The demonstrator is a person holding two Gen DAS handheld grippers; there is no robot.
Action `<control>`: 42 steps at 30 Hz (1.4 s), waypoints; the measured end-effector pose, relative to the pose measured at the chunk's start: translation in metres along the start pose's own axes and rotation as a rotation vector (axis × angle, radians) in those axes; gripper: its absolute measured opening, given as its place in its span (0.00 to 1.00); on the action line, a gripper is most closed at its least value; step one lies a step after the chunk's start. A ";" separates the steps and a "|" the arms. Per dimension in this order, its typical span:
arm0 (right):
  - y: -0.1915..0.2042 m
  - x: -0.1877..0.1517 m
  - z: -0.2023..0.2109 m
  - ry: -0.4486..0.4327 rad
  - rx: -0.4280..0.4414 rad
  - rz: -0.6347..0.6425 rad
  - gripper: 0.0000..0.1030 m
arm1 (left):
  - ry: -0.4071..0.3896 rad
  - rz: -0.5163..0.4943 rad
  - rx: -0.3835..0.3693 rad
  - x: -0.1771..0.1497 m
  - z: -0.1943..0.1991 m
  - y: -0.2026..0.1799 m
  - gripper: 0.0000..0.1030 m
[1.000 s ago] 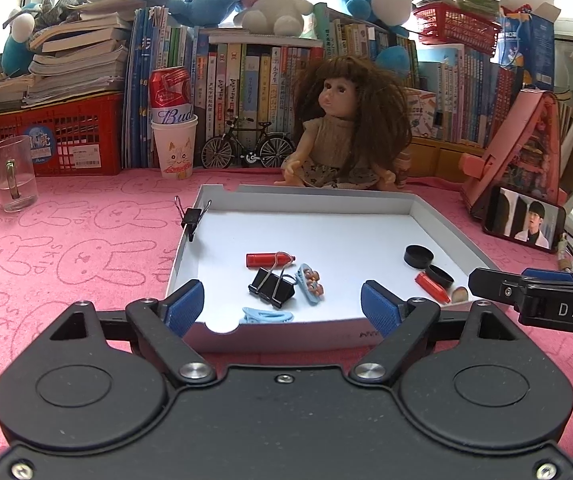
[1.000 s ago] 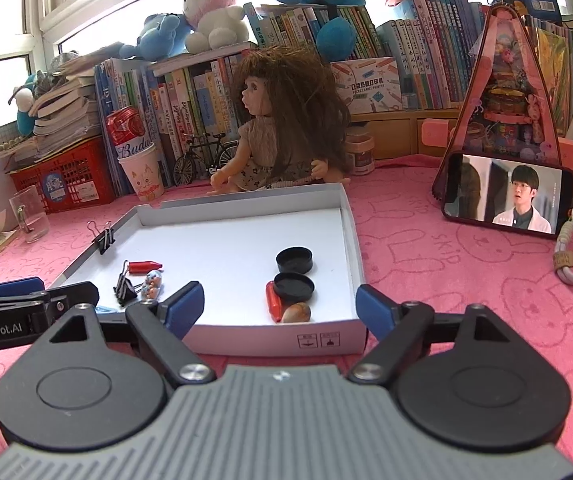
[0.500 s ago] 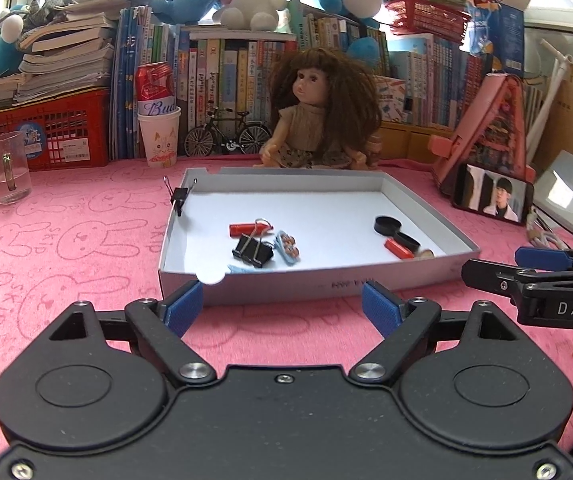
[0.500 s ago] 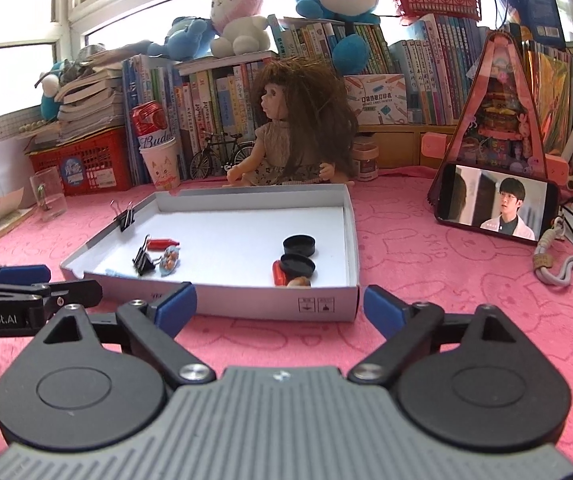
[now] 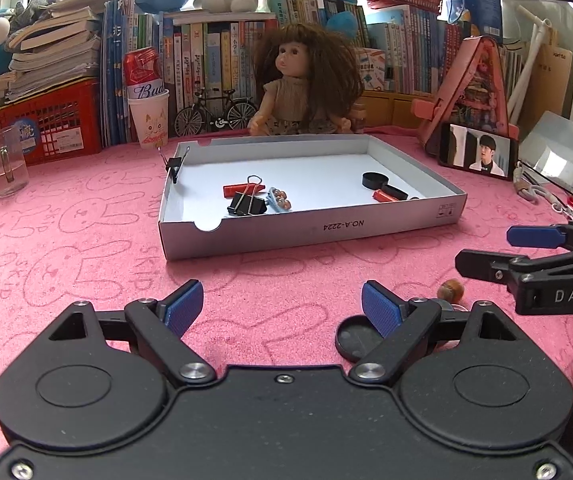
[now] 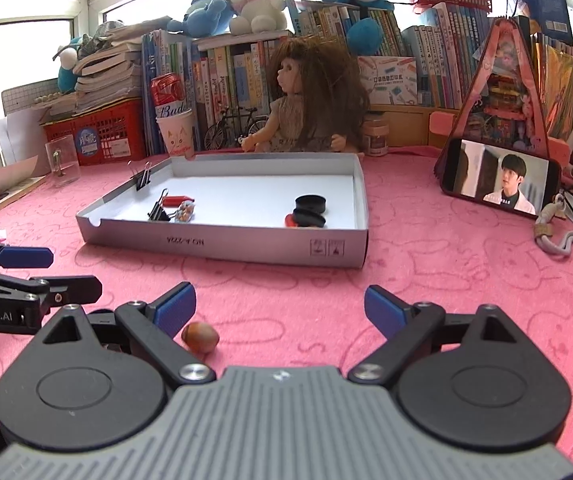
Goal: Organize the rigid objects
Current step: 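Move both open tools back toward the remaining lid and walnut on the tablecloth, then grasp the black round lid with the left tool while the right tool grasps the walnut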
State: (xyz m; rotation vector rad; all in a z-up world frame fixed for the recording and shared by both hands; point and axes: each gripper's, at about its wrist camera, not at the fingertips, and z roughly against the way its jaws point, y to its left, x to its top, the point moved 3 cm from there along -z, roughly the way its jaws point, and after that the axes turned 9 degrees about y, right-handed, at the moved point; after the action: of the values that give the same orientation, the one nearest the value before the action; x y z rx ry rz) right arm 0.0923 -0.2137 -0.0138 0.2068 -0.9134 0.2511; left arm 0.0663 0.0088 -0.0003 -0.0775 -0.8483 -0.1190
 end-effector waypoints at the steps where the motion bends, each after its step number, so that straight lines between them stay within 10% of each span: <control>1: 0.001 -0.001 0.000 0.001 0.004 0.004 0.93 | 0.001 0.000 -0.006 -0.001 0.000 0.000 0.83; 18: 0.013 -0.012 -0.007 0.028 0.019 0.030 0.93 | 0.013 -0.065 -0.038 -0.018 0.005 -0.011 0.83; 32: 0.015 -0.014 -0.010 0.036 0.014 0.047 0.93 | 0.047 -0.073 -0.090 -0.019 -0.001 -0.021 0.56; 42: 0.017 -0.014 -0.012 0.041 0.018 0.056 0.93 | 0.035 -0.074 -0.070 -0.021 -0.005 -0.026 0.56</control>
State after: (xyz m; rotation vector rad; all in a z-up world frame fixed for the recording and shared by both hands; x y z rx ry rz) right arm 0.0881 -0.1956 -0.0312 0.1922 -0.8773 0.3148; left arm 0.0529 -0.0163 -0.0186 -0.1092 -0.8127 -0.2190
